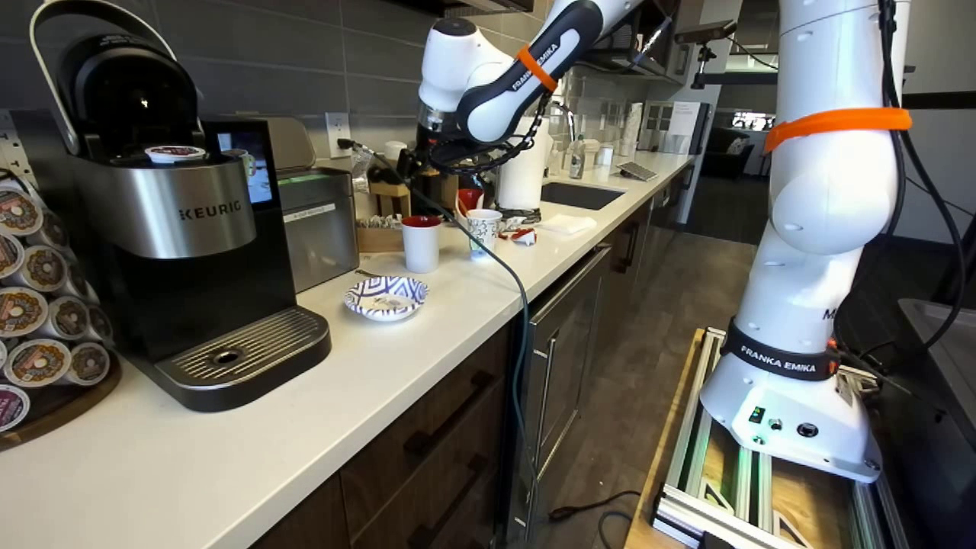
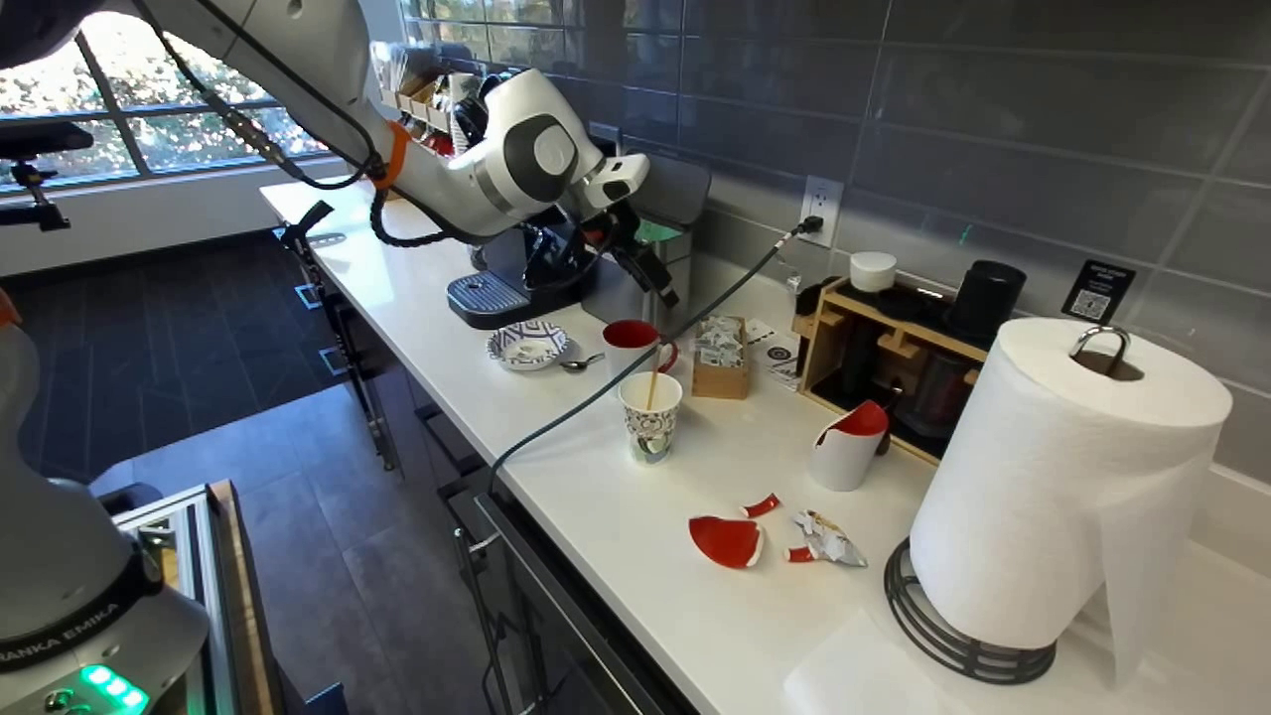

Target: Put the stick inside the white mug

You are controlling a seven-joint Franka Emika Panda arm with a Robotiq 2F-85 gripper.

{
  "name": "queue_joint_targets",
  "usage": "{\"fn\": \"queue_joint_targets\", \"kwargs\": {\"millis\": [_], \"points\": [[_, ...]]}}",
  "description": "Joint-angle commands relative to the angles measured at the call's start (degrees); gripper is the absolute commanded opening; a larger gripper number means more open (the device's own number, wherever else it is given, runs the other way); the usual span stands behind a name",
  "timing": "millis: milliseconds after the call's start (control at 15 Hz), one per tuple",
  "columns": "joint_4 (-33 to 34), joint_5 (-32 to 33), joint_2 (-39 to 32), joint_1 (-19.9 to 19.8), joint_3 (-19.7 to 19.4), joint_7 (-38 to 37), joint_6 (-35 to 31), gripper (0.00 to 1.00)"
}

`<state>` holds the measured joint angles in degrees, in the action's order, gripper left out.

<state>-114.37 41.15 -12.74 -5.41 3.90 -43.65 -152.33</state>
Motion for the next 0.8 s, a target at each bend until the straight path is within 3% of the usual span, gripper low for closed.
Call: {"fn": "queue_joint_targets", "kwargs": {"millis": [0, 267, 333, 467, 733], "points": [[0.00, -0.01, -0.01, 0.00, 0.00, 0.02, 0.00, 1.00], [1.07, 1.44, -0.50, 0.47, -1.09, -1.63, 5.22, 1.00], [1.11, 0.31, -0.43, 3.93, -4.91, -0.65, 6.64, 1.00], [0.99, 0.58, -0.41, 4.65, -6.35, 0.13, 9.32, 1.00], [-0.57, -2.12, -0.31, 4.47, -7.70, 5.31, 9.59, 1.00]]}}
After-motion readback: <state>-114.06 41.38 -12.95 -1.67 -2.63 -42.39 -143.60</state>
